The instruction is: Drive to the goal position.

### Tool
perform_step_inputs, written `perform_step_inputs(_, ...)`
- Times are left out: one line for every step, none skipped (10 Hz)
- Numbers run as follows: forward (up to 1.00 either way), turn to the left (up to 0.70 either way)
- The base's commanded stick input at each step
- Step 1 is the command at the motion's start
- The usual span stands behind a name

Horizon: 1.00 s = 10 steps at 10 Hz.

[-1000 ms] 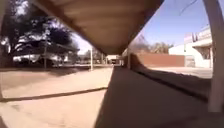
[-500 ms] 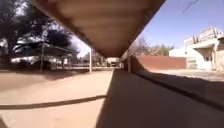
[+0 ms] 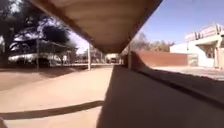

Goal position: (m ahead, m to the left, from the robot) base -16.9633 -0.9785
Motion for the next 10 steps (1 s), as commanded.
perform_step_inputs(0.85, 0.0)
perform_step_inputs(0.85, 0.0)
perform_step_inputs(0.85, 0.0)
perform_step_inputs(0.85, 0.0)
perform_step_inputs(0.85, 0.0)
perform_step_inputs(0.85, 0.0)
perform_step_inputs(0.85, 0.0)
perform_step_inputs(0.64, 0.0)
perform_step_inputs(0.3, 0.0)
perform_step_inputs(0.0, 0.0)
